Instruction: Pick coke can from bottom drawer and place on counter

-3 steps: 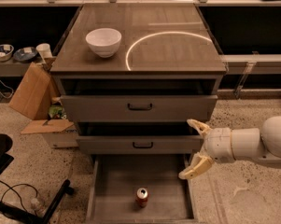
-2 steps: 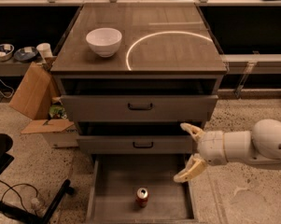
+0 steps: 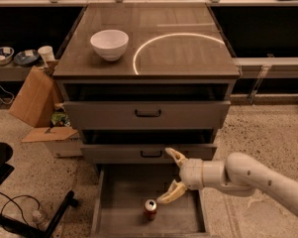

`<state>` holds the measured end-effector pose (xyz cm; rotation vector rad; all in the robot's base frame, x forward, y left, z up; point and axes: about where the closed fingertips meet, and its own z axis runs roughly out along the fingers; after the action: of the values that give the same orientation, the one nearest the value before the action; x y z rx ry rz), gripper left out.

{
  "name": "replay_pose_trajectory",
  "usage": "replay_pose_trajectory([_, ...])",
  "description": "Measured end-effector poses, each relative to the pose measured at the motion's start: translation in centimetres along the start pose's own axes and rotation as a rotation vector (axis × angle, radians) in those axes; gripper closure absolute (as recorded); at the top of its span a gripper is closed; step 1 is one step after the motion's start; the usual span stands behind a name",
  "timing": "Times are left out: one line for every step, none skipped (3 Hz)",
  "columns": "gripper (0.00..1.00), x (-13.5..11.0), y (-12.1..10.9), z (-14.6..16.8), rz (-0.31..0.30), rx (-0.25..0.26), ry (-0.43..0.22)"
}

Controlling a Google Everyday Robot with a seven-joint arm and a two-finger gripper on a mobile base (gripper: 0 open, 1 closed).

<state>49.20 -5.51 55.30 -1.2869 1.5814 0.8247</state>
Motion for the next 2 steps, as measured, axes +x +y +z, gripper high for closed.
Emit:
replay_pose_trajectory([0.00,5.6,-0.9,4.0,-0.020,0.008,-0.057])
replay_pose_trajectory([0.00,11.5,-0.4,6.4,0.020,0.015,-0.088])
